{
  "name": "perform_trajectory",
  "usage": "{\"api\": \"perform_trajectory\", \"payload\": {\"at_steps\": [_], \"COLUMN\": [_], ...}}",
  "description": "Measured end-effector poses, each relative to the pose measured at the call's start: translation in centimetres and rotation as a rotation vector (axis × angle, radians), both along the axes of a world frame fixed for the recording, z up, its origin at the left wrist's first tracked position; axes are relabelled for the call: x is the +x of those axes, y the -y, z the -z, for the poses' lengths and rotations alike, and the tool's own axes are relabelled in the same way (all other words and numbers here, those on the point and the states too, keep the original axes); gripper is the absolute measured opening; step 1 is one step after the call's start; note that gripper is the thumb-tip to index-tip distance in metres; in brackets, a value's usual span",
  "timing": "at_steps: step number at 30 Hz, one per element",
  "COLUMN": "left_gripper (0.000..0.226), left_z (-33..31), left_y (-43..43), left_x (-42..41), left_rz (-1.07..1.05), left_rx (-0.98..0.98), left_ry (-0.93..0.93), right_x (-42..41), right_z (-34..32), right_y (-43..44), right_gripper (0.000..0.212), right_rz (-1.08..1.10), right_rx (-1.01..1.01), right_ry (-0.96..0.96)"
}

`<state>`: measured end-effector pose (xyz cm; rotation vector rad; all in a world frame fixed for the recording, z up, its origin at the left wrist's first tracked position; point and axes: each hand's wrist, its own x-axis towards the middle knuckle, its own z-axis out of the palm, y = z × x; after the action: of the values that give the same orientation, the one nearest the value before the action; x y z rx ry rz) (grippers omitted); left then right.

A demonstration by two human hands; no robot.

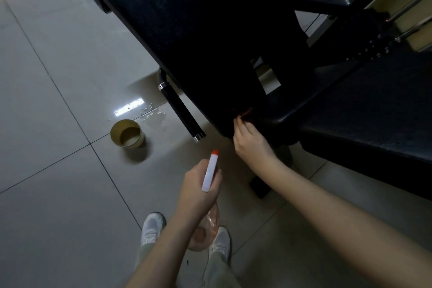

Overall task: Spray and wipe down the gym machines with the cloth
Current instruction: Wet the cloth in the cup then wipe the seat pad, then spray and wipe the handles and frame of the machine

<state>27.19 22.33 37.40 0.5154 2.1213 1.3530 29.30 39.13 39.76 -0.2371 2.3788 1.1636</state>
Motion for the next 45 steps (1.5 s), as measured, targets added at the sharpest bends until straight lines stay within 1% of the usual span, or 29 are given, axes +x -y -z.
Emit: {"api": "perform_trajectory", "payload": {"at_steps": [3, 7, 9, 10, 12, 15, 17, 20, 22, 24, 27, 30, 34, 35, 38, 45], "left_gripper": [0.021, 0.02, 0.02, 0.02, 0.021, 0.011, 0.011, 0.025, 0.023, 0.015, 0.013, 0.011, 0.008, 0.01, 0.027, 0.031], "left_z": [-1.6, -3.3, -4.4, -4.9, -5.9, -7.9, -9.8, -13.6, -15.6, -17.4, -19.8, -22.7, -26.6, -27.6, -30.7, -35.3], "left_y": [0.3, 0.8, 1.0, 1.2, 1.6, 2.7, 3.5, 4.9, 6.0, 7.0, 8.2, 9.2, 10.3, 10.6, 11.4, 11.3], "left_x": [-0.1, -0.3, -0.5, -0.6, -0.9, -1.5, -1.9, -3.0, -3.7, -4.5, -5.7, -7.3, -9.9, -10.4, -12.4, -17.0], "left_rz": [0.007, -0.006, -0.021, -0.032, -0.051, -0.044, -0.029, -0.038, -0.041, -0.03, -0.037, -0.055, -0.086, -0.091, -0.071, -0.031], "left_rx": [0.0, -0.005, 0.004, 0.006, -0.001, -0.026, -0.049, -0.007, 0.007, 0.002, 0.017, 0.041, 0.063, 0.085, 0.111, 0.128], "left_ry": [-0.016, -0.025, -0.021, -0.019, -0.013, -0.025, -0.031, -0.011, 0.006, 0.006, -0.01, -0.034, -0.067, -0.061, -0.061, -0.141], "right_x": [1.0, 2.8, 3.2, 3.1, 3.0, 2.8, 2.8, 1.6, 0.3, -0.6, -2.3, -4.5, -7.2, -7.8, -10.0, -14.6], "right_z": [-1.2, -2.6, -3.4, -4.1, -5.3, -7.9, -9.8, -13.3, -15.4, -16.9, -19.2, -22.0, -25.4, -26.2, -28.7, -33.0], "right_y": [0.4, 0.4, 0.8, 1.1, 1.4, 2.0, 2.5, 3.7, 4.5, 5.2, 6.4, 7.5, 8.5, 8.8, 9.8, 9.8], "right_gripper": [0.057, 0.057, 0.052, 0.047, 0.038, 0.028, 0.03, 0.03, 0.028, 0.028, 0.029, 0.031, 0.037, 0.037, 0.037, 0.033], "right_rz": [0.056, 0.101, 0.194, 0.261, 0.357, 0.607, 0.851, 1.268, 1.505, 1.66, 1.86, 1.914, 1.9, 1.896, 1.869, 1.76], "right_rx": [-0.088, -0.102, -0.164, -0.234, -0.488, -0.791, -0.99, -1.329, -1.534, -1.735, -2.033, -2.22, -2.366, -2.391, -2.441, -2.508], "right_ry": [-0.005, 0.049, -0.011, -0.064, -0.177, -0.359, -0.484, -0.7, -0.781, -0.859, -0.974, -1.048, -1.031, -1.019, -1.007, -1.028]}}
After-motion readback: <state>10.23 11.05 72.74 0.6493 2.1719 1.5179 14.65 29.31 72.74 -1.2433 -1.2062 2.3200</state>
